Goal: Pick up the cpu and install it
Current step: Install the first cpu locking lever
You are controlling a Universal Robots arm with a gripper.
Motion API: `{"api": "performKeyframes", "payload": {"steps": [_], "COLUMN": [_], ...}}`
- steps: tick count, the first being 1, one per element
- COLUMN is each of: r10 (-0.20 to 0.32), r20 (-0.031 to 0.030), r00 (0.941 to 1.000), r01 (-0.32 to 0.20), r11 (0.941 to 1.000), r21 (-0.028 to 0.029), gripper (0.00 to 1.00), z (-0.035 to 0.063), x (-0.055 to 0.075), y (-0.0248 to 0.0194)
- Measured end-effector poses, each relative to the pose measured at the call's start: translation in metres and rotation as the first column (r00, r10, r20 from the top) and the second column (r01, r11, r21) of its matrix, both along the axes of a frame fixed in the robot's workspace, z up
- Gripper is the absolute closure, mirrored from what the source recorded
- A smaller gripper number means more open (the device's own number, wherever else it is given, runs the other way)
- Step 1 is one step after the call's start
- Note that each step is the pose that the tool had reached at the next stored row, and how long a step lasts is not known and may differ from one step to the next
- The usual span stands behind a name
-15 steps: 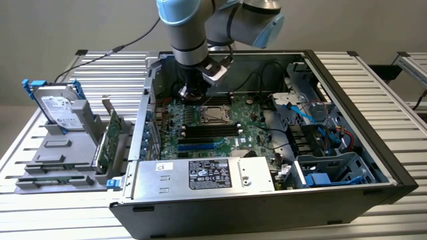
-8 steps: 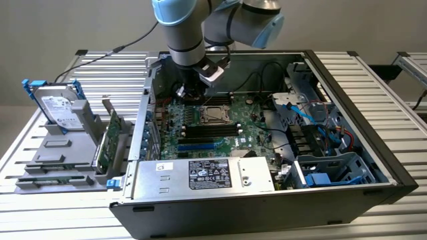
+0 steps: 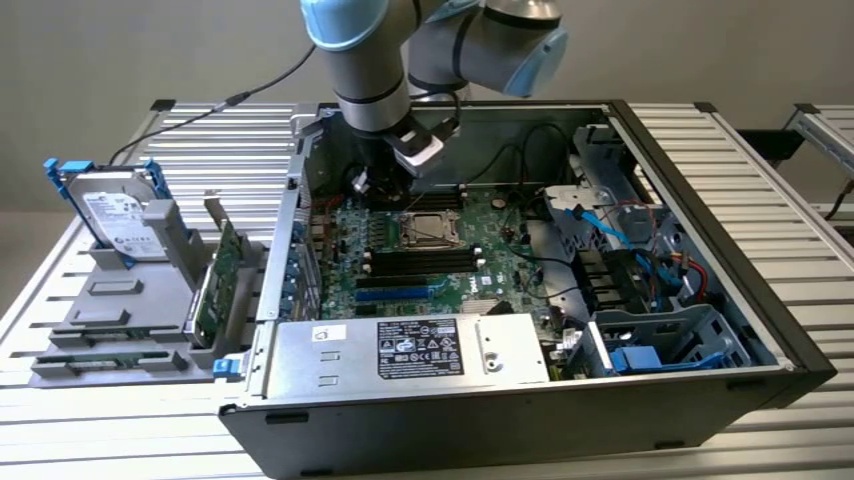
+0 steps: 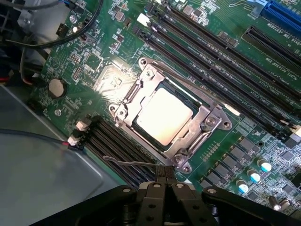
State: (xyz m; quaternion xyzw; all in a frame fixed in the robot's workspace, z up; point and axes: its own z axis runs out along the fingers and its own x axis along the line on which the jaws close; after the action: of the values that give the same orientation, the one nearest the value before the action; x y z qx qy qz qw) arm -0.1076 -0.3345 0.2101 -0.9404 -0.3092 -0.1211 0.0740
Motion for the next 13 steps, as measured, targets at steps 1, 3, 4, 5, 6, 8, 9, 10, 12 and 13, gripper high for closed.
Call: {"api": "performKeyframes", "payload": {"steps": [1, 3, 4, 5, 6, 8, 9, 10, 12, 13], "r10": [-0.015, -0.041, -0.053, -0.065, -0.078, -0.104, -0.112, -0.117, -0.119, -0.119], "r20": [0.0001, 0.0001, 0.0001, 0.0001, 0.0003, 0.0009, 0.0016, 0.0025, 0.0047, 0.0056], "r00": [0.9999, 0.9992, 0.9986, 0.9979, 0.9970, 0.9946, 0.9937, 0.9932, 0.9929, 0.9929], "r01": [0.015, 0.041, 0.053, 0.065, 0.078, 0.104, 0.112, 0.117, 0.119, 0.119], "r11": [0.9999, 0.9992, 0.9986, 0.9979, 0.9970, 0.9946, 0.9937, 0.9932, 0.9929, 0.9929], "r21": [0.0000, 0.0000, 0.0000, 0.0000, 0.0000, 0.0001, 0.0000, 0.0001, 0.0005, 0.0006], "gripper": [0.89, 0.89, 0.89, 0.89, 0.89, 0.89, 0.89, 0.89, 0.89, 0.89], "z": [0.0000, -0.0001, -0.0001, -0.0002, -0.0002, -0.0003, -0.0003, -0.0003, -0.0003, -0.0003], "x": [0.0000, 0.0000, 0.0000, 0.0000, 0.0000, 0.0000, -0.0003, -0.0008, -0.0023, -0.0030], "y": [0.0000, 0.0000, 0.0000, 0.0000, 0.0000, 0.0000, 0.0001, 0.0005, 0.0025, 0.0039]}}
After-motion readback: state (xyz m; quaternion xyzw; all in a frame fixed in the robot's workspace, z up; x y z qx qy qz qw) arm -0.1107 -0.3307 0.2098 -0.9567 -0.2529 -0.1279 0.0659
